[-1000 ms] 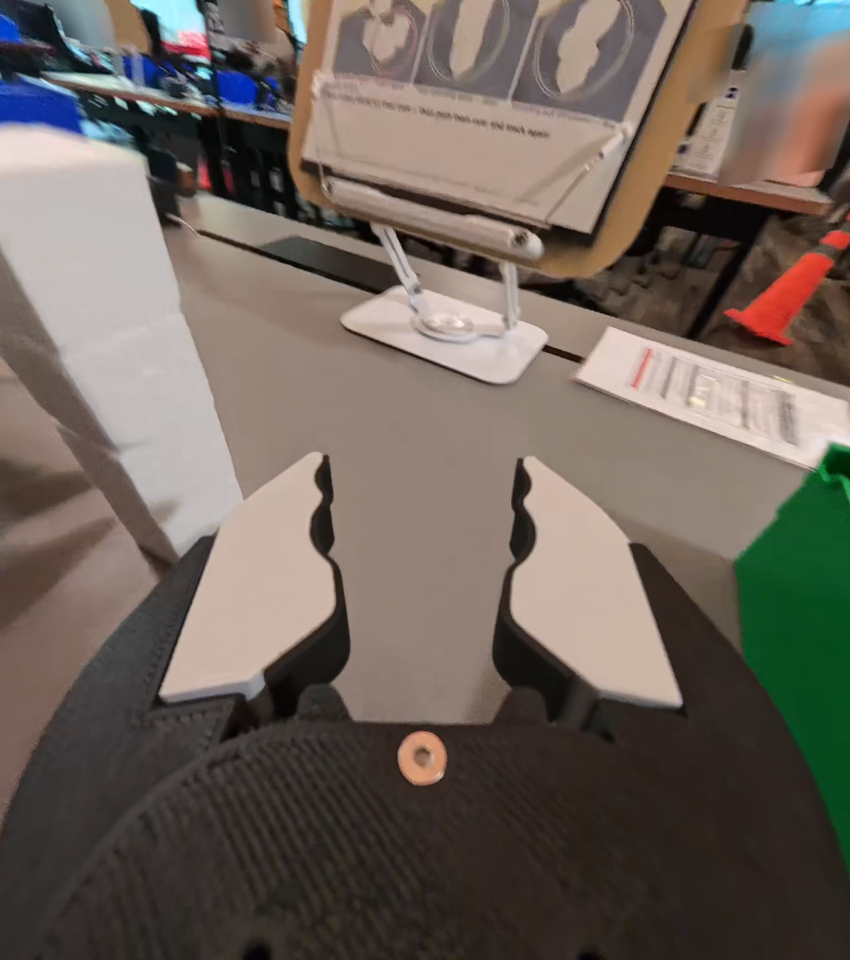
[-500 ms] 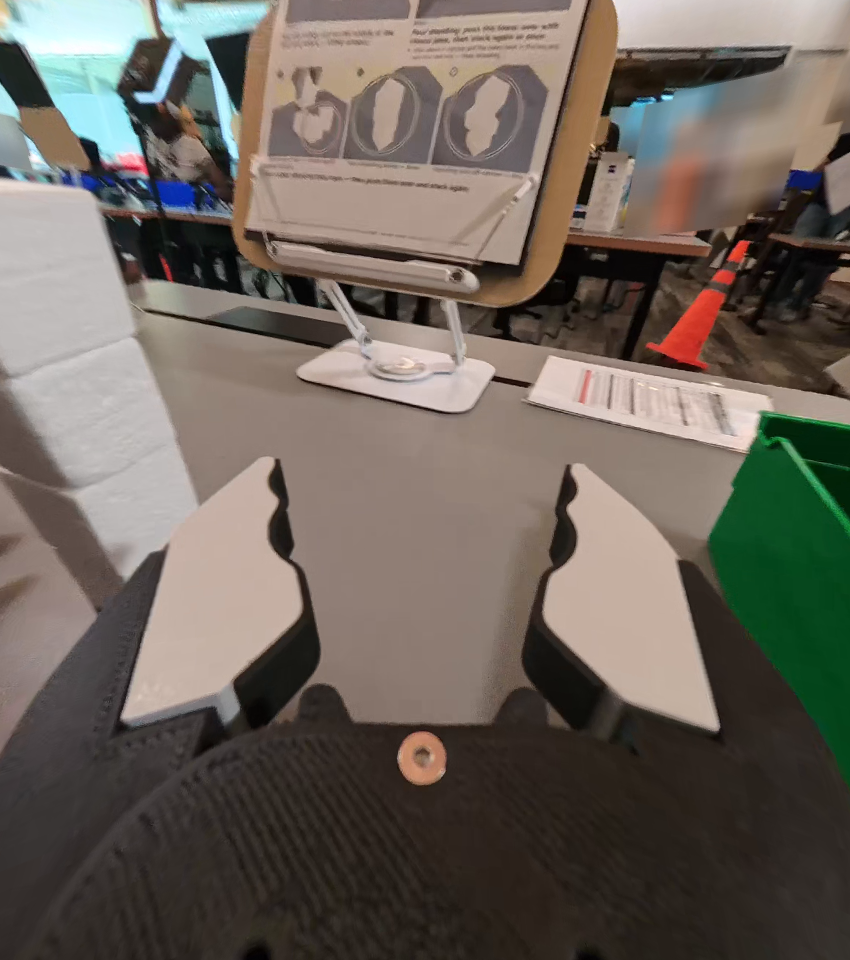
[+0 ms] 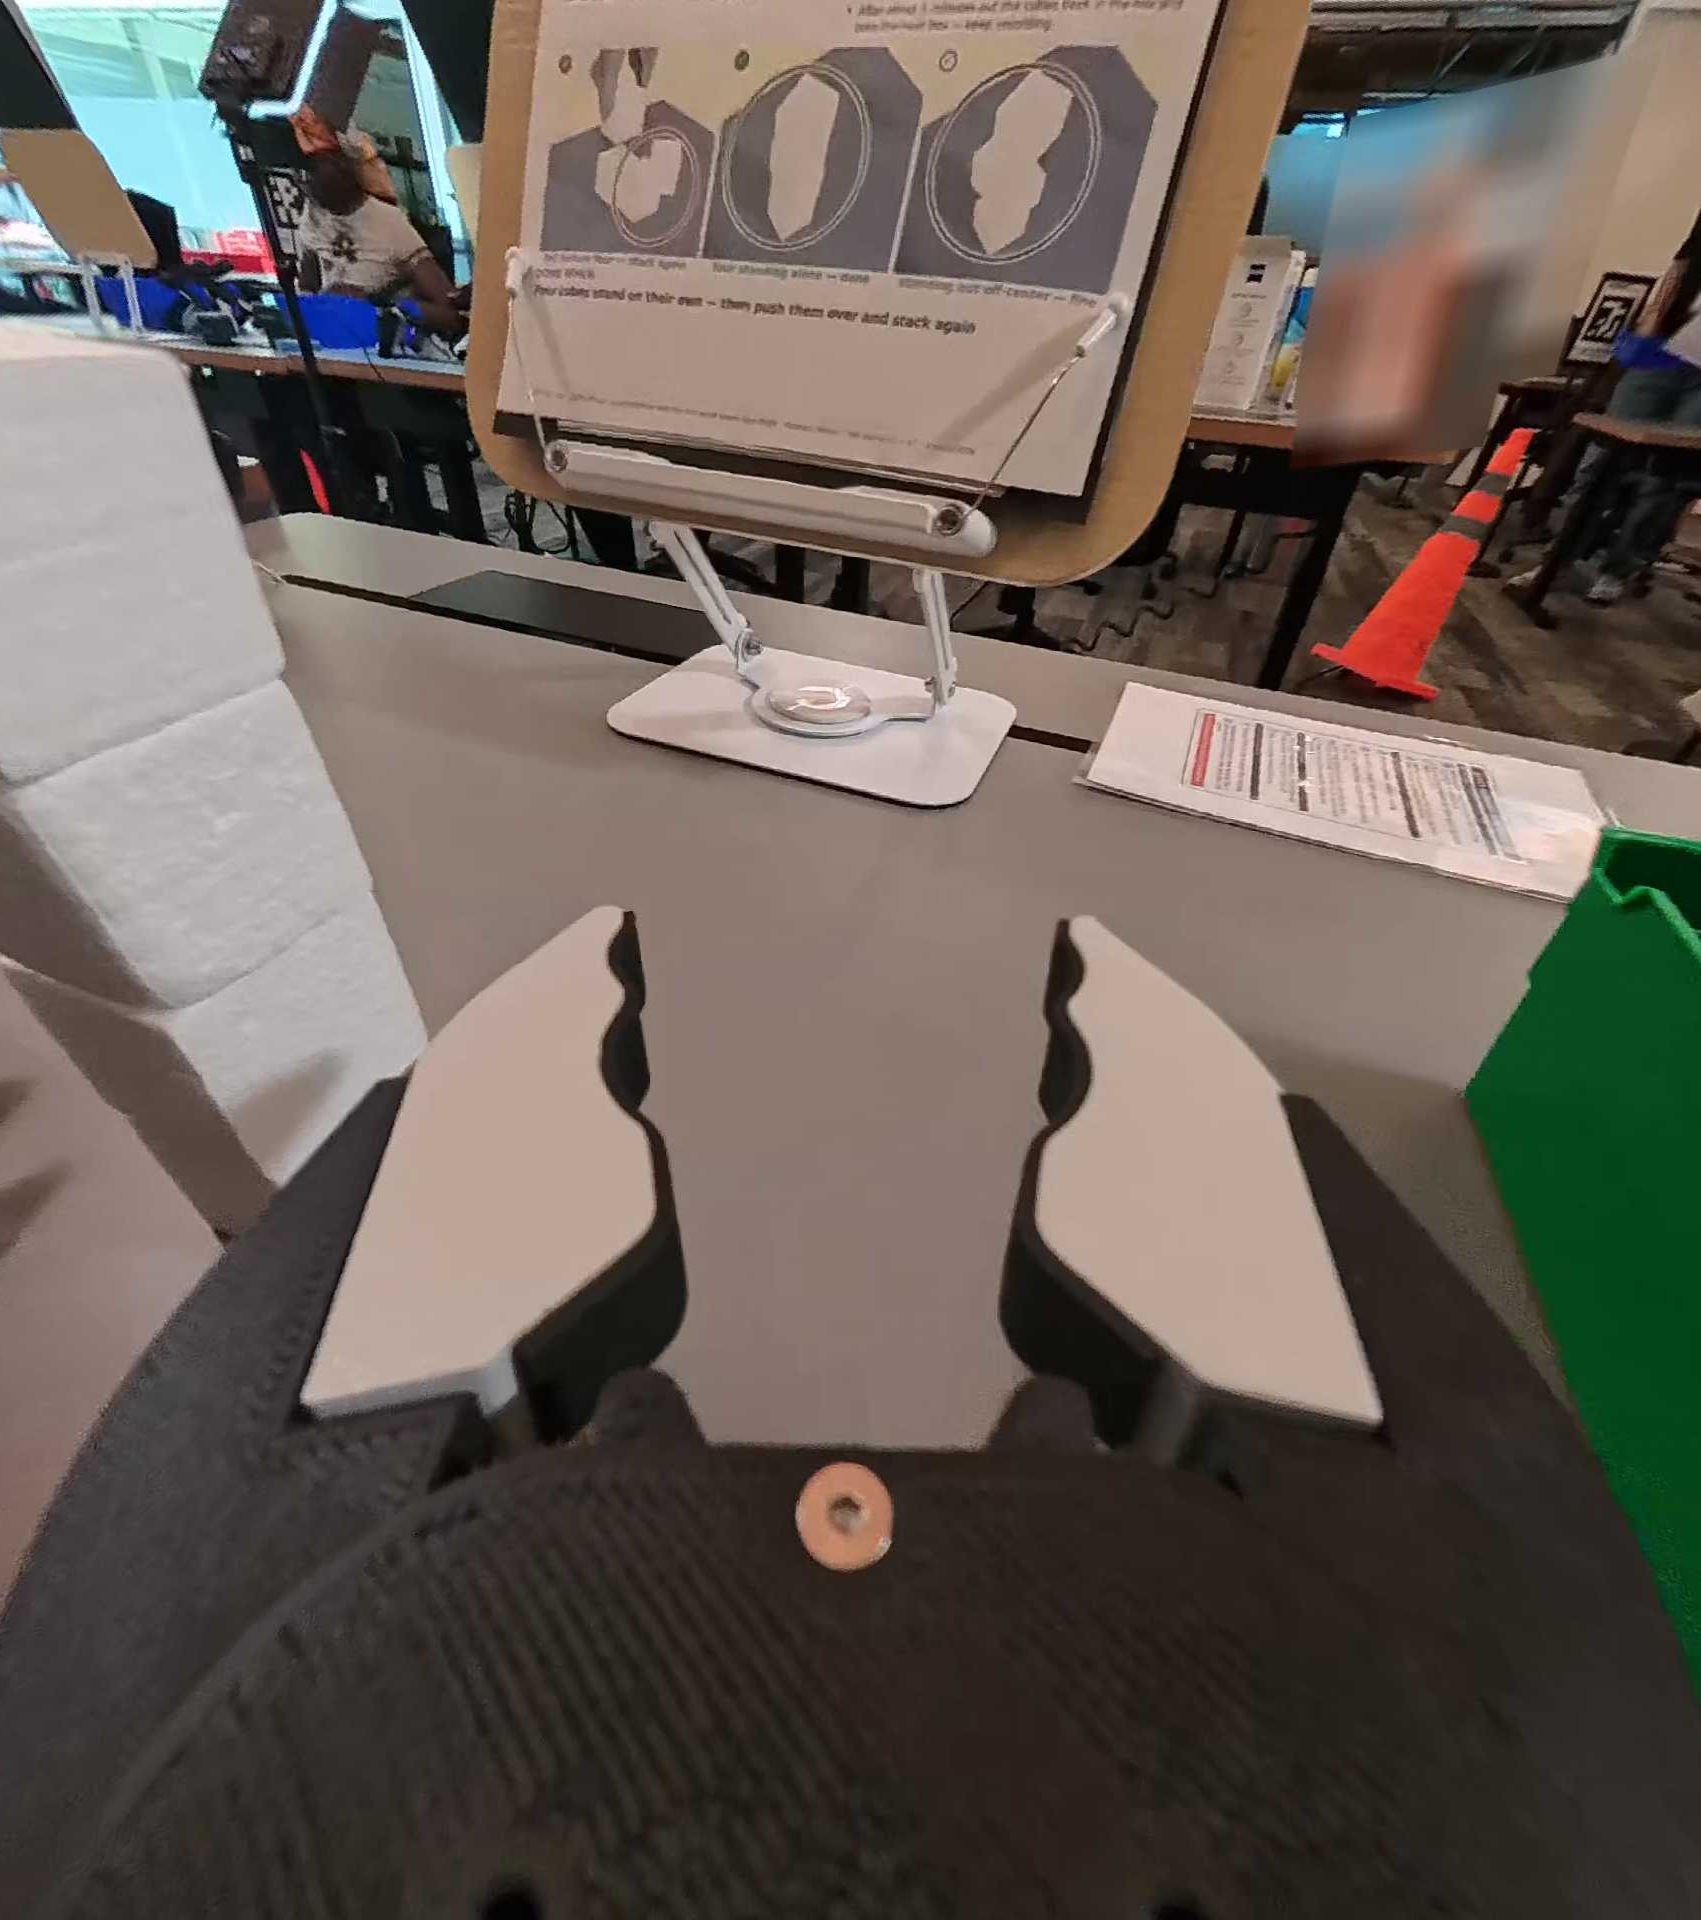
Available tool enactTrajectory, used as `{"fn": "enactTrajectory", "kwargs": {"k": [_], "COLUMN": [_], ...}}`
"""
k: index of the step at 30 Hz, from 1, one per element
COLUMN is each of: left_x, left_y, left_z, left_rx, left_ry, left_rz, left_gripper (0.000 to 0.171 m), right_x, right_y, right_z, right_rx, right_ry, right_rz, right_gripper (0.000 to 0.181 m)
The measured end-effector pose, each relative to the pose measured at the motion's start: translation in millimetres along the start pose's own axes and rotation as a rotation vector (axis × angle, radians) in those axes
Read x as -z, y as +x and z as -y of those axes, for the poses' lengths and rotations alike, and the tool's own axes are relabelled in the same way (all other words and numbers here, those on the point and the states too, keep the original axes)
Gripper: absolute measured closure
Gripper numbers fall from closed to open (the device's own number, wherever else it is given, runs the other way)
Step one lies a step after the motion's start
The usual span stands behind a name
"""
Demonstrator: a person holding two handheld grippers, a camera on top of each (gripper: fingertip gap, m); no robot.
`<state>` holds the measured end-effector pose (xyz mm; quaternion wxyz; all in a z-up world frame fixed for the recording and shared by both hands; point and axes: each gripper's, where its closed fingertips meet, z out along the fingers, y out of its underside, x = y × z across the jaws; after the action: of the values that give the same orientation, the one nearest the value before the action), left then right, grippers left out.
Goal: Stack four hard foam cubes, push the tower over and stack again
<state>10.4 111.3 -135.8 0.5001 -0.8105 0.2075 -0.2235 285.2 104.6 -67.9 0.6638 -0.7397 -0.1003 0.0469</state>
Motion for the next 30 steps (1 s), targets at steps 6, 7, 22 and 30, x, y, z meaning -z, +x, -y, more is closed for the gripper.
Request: {"fn": "enactTrajectory", "kwargs": {"k": [6, 7, 22, 30], "left_x": [-13, -16, -35, 9], "left_y": [5, 7, 14, -25], "left_z": [15, 19, 25, 23], "left_rx": [-0.004, -0.006, -0.138, -0.05], "left_ry": [0.02, 0.027, 0.029, 0.091], "left_rz": [-0.003, -0.005, 0.045, 0.105], "left_gripper": [0.136, 0.137, 0.158, 0.154], "right_x": [8, 12, 45, 11], "right_y": [-10, -11, -13, 0], "right_z": [-27, -33, 19, -28], "right_rx": [0.1, 0.085, 0.247, 0.067], "right_ry": [-0.083, -0.096, 0.127, -0.181], "right_rz": [0.028, 0.036, -0.224, -0.173], "right_gripper": [0.14, 0.137, 0.181, 0.168]}}
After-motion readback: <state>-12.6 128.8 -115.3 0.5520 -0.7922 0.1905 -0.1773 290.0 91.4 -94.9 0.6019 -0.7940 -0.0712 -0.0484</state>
